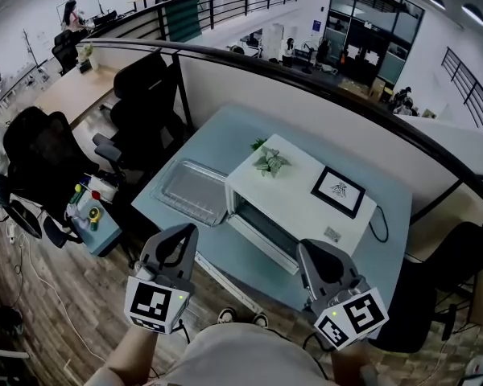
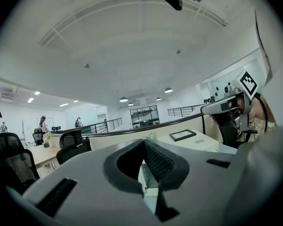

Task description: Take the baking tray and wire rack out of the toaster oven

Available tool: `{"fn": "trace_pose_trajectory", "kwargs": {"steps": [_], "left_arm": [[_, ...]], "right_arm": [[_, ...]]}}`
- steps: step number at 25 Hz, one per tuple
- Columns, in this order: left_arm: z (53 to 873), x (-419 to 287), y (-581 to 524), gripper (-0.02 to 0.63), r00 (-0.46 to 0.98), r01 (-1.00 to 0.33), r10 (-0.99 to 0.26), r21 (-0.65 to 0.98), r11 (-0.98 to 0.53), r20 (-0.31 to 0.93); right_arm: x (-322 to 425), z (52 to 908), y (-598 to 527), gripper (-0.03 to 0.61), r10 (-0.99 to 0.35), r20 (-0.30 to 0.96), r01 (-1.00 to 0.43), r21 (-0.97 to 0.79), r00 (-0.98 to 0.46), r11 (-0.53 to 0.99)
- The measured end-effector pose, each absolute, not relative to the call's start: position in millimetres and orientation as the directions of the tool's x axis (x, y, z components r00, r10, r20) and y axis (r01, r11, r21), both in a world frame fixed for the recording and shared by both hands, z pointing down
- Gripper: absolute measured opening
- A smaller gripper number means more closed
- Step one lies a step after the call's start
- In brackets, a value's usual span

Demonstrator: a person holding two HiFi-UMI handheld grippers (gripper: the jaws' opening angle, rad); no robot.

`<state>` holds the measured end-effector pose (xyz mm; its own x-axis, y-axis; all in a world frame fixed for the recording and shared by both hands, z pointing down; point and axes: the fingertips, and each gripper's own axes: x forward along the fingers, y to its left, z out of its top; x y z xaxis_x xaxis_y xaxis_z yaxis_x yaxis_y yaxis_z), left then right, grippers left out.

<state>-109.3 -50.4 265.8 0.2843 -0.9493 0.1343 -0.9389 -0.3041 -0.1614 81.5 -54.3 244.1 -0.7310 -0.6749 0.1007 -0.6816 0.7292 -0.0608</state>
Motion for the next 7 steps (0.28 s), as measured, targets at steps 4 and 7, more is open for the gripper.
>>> {"fn": "trace_pose_trajectory", "kwargs": {"steps": [4, 7], "left_arm": [[257.5, -106.0, -51.2, 0.005, 0.286, -0.94, -0.95, -0.155, -0.303, 0.124], [253.2, -104.2, -51.5, 0.005, 0.288, -0.941, -0.951, -0.149, -0.303, 0.115]], "right_arm": [[86.0, 240.1, -52.7, 0.003, -0.682, 0.084, -0.687, -0.078, -0.726, 0.722], [86.1, 240.4, -53.4, 0.003, -0.682, 0.077, -0.686, -0.084, -0.727, 0.722]]}}
